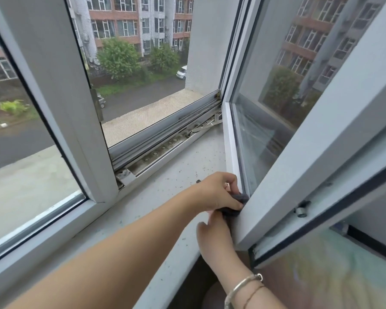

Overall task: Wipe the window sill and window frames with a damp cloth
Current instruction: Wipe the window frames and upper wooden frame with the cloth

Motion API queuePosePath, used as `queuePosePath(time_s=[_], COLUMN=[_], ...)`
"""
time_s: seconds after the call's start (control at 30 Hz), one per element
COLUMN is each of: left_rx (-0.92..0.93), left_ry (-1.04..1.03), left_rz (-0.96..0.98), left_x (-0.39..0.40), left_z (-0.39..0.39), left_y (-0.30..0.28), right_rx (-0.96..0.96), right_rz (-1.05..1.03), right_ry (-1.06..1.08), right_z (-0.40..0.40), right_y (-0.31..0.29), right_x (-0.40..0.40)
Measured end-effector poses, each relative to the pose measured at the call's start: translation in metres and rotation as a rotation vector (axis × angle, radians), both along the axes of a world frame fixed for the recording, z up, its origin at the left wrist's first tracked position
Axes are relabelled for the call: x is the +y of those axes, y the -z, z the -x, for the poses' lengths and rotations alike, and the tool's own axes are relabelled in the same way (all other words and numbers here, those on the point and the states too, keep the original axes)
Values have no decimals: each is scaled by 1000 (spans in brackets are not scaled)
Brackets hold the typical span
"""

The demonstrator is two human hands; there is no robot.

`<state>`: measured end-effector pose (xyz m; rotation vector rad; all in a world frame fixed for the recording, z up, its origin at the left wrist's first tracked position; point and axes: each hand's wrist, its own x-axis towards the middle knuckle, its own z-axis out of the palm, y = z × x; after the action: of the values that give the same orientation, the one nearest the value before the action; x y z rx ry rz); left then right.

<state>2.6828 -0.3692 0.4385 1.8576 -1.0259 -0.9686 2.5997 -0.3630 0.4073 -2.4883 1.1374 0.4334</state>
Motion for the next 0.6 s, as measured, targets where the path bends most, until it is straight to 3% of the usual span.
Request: queuePosePath(time_s=[0.1, 0.13, 0.17, 0.23, 0.3, 0.4, 0.6], left_rx=[-20, -33, -43, -64, -74, 118, 358], left_ry=[8, 0, -13, -73, -207, -431, -497], left_rz=[3, 15, 30, 68, 107, 183, 262], left_x=[2, 1, 1, 1, 5, 17, 40], left_z=[3, 3, 2, 1, -4, -21, -31], left_y=[-2, -2, -2, 0, 5, 14, 9], right_rx=[-127, -136, -165, -480, -558, -571, -640], right_rz=[6, -3, -118, -391, -362, -397, -380], right_ry=[-39, 45, 119, 351, 284, 147, 125], right_z=[10, 10, 9, 13, 17, 20, 21], right_y=[0, -3, -3, -4, -4, 1, -9], right_x=[-1, 0, 0, 3, -2, -8, -4])
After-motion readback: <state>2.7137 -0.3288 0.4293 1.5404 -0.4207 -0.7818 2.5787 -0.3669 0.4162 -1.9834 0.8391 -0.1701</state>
